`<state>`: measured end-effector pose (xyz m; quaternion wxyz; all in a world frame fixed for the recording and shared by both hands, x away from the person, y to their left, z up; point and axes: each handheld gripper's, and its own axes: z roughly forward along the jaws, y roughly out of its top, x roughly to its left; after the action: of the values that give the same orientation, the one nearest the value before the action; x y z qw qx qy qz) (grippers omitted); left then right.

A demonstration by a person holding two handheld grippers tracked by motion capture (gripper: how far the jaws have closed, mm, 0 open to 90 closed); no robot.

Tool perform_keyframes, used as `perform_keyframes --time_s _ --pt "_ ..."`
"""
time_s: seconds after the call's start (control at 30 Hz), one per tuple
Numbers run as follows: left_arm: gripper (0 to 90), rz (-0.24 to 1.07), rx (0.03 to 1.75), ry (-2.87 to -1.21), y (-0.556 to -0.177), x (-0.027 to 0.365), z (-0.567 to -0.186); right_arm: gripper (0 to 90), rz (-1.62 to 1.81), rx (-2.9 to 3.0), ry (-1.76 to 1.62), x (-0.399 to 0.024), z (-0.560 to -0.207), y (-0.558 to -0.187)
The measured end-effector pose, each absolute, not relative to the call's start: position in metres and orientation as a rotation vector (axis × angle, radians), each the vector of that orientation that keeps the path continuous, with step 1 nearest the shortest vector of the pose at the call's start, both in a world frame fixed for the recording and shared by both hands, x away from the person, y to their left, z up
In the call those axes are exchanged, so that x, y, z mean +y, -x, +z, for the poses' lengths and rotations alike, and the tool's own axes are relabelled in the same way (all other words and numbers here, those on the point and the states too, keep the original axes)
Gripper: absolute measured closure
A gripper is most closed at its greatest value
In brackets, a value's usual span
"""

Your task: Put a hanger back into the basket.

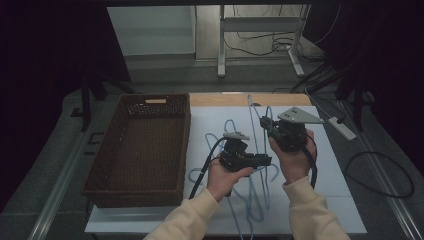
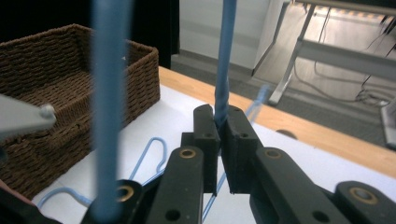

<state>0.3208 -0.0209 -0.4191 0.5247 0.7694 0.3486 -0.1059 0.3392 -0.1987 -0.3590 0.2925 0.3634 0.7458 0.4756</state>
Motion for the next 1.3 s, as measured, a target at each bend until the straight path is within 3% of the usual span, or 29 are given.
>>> perform_keyframes --time_s 0.1,0.23,0.63,1.3 --pt "81.8 -0.227 0.865 -1.856 -0.320 -0.011 -0.414 82.5 1.298 1.977 -0.946 -0.202 -0.357 -0.338" --pt "87.0 -0.188 0.896 -1.859 -0.319 0.000 -0.408 71.6 1.378 1.969 -0.904 -0.206 -0.354 -0.336" --pt "87.3 -0.143 0.925 -1.840 -0.319 0.030 -0.391 44.6 1.491 1.993 -0.801 -0.218 -0.353 -0.325" --pt "87.6 -0.043 0.949 -1.765 -0.308 0.122 -0.358 40.7 1.453 2.064 -0.915 -0.269 -0.404 -0.304"
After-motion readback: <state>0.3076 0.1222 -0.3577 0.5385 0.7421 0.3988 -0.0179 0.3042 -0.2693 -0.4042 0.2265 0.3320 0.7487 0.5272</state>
